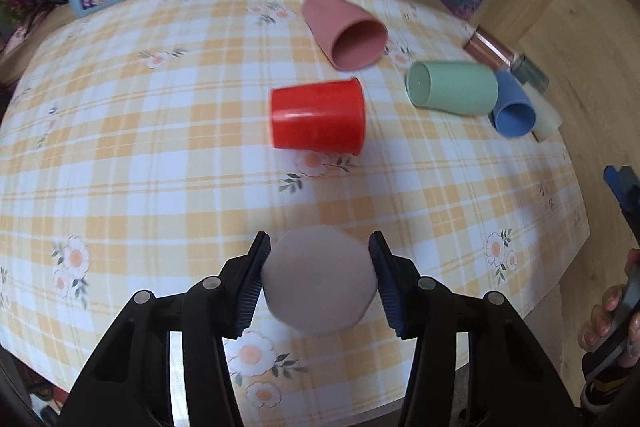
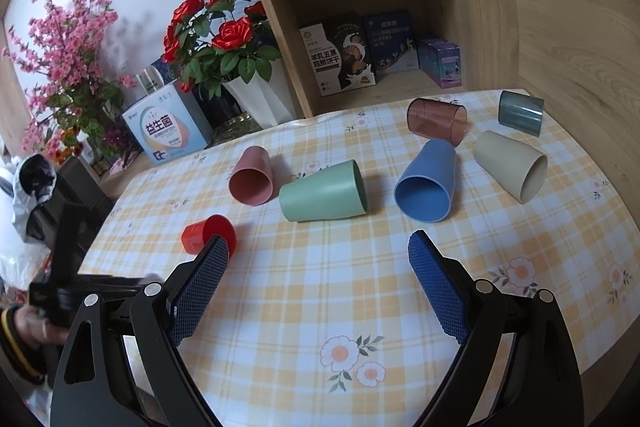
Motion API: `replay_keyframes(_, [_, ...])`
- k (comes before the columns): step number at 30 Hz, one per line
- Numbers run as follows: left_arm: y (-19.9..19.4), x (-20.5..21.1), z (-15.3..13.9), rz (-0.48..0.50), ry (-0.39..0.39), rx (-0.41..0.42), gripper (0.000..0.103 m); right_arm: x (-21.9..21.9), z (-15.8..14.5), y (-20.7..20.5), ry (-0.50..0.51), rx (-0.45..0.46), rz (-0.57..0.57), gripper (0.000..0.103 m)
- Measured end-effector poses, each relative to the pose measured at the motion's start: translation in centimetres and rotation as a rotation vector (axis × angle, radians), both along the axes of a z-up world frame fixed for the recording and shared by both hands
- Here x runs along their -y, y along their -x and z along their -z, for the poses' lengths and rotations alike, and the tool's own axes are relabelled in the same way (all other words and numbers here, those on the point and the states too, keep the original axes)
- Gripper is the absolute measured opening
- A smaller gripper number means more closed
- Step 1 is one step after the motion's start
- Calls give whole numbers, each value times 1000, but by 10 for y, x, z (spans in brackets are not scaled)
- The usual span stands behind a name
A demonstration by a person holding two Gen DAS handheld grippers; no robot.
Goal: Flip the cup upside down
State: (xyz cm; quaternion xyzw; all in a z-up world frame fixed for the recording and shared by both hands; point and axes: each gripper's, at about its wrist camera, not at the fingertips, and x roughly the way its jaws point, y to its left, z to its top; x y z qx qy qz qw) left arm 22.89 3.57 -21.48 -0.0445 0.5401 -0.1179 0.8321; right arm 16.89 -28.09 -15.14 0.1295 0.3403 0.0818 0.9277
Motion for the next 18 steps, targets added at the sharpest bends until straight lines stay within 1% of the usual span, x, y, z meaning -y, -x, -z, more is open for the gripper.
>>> replay_keyframes(4, [18,-26,-15,-110,5,119,49,-8,4,-1,7,-17,-17,89])
replay_keyframes(6, [18,-38,-18,-152,6,151,49,-12,6,-2,13,-28,-26,89])
replay_keyframes(10, [7,-57,-7,-227,-18,146,49,-18,9,-3,22,-45,-36,89])
replay_keyframes(12, [4,-65,-3,-247,-29,145,49,-19,8,-2,27,-45,-36,89])
replay_keyframes(15, [-4,-67,2,-258,-31,137,49,-18,8,-1,31,-48,-28,89])
replay_keyframes(18, [-12,-63,5,-247,-55,135,49,-16,10,-2,30,-58,-19,89])
